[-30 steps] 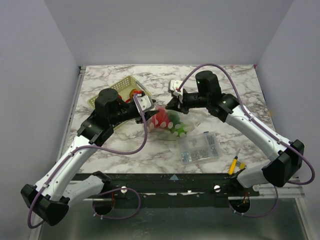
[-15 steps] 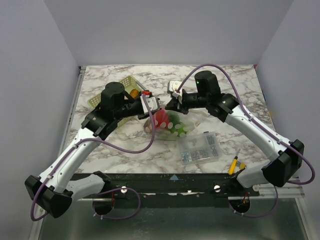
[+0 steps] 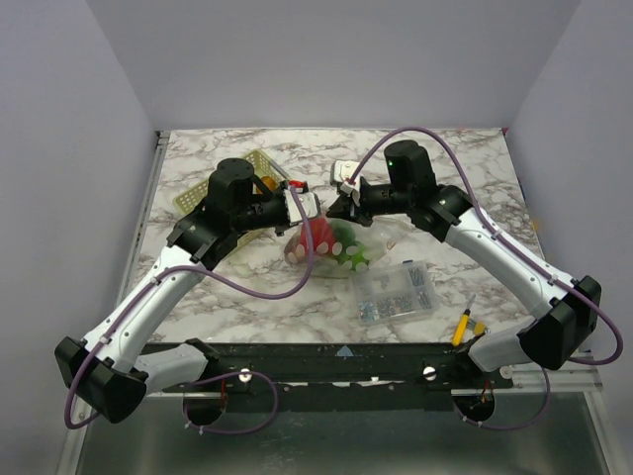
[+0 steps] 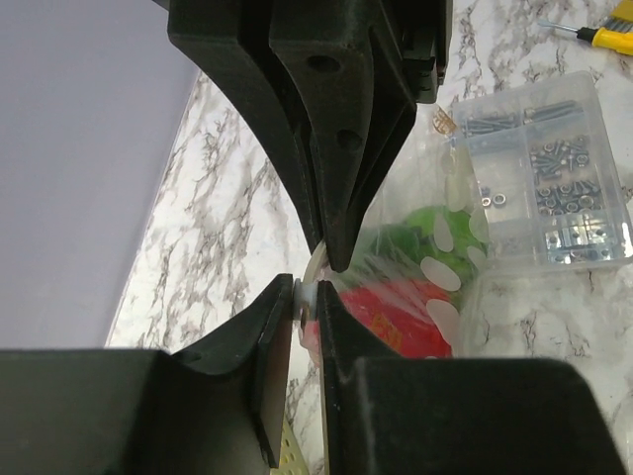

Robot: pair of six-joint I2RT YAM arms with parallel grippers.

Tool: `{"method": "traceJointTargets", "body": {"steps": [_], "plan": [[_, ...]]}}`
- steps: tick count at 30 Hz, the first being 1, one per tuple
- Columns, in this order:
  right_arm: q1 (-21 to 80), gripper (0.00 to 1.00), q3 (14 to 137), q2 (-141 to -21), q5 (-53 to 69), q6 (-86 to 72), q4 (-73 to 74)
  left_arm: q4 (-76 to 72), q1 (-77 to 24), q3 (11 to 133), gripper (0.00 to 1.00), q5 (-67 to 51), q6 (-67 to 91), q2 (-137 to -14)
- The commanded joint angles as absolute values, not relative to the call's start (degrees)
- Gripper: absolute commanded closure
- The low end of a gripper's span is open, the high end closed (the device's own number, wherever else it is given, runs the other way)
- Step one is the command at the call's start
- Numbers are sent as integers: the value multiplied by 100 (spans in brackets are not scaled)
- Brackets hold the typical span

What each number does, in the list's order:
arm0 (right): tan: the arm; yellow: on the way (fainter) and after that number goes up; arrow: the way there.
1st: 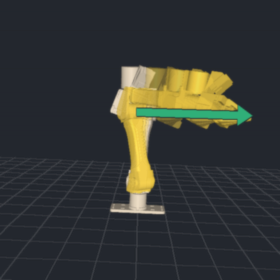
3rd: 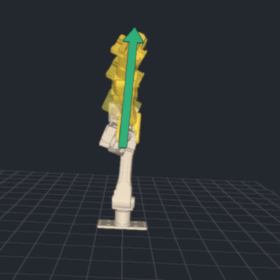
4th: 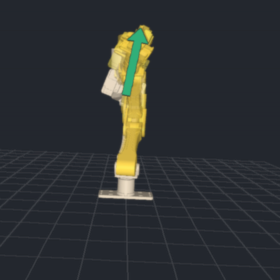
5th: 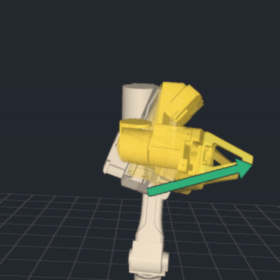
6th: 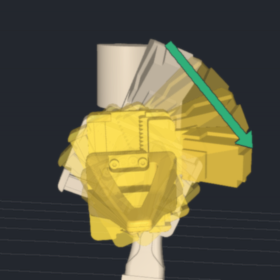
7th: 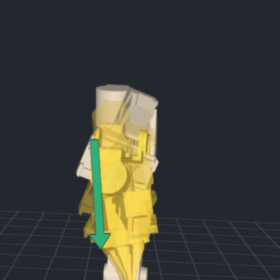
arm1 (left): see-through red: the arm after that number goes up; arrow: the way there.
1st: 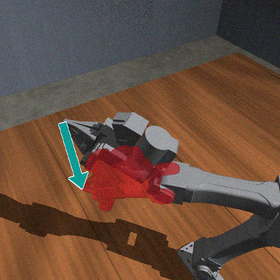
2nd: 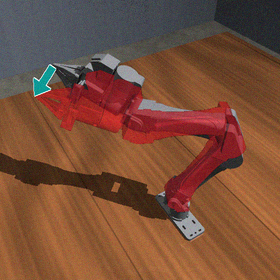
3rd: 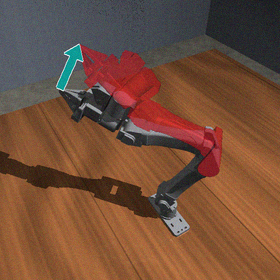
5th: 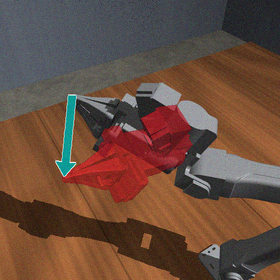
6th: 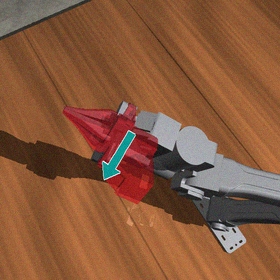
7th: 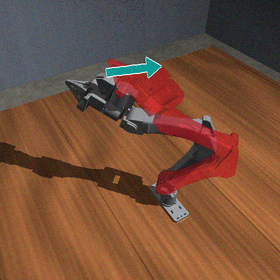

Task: Place the food in the zip-top bag and seal the zipper
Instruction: Zip the zipper food storage bag at the center of the board.

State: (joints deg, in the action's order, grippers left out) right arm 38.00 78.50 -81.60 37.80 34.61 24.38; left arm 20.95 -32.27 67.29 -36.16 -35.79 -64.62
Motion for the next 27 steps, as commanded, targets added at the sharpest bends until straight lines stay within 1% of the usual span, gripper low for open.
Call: {"method": "traceJointTargets", "body": {"steps": [1,4,7,13,20,24,27], "plan": [[3851,100,7977,-8143,3836,3565,2394,2213,-3245,6912,86,-3967,-3700,-6536],[3859,100,7903,-8127,3889,3613,2251,2296,-3247,6984,90,-4116,-3686,-6621],[3891,100,7716,-8052,3925,3748,2025,2330,-3251,7019,91,-4152,-3674,-6704],[3914,100,7318,-7852,4043,4011,1485,2297,-3245,7031,92,-4304,-3590,-6826],[3939,100,6987,-7654,4010,3879,788,2308,-3245,7066,93,-4551,-3471,-6998],[3942,100,6953,-7640,3782,3757,689,2243,-3246,7066,93,-4629,-3341,-7029],[3942,100,6864,-7621,3884,3700,601,2211,-3249,7066,92,-4621,-3310,-7039]]}}
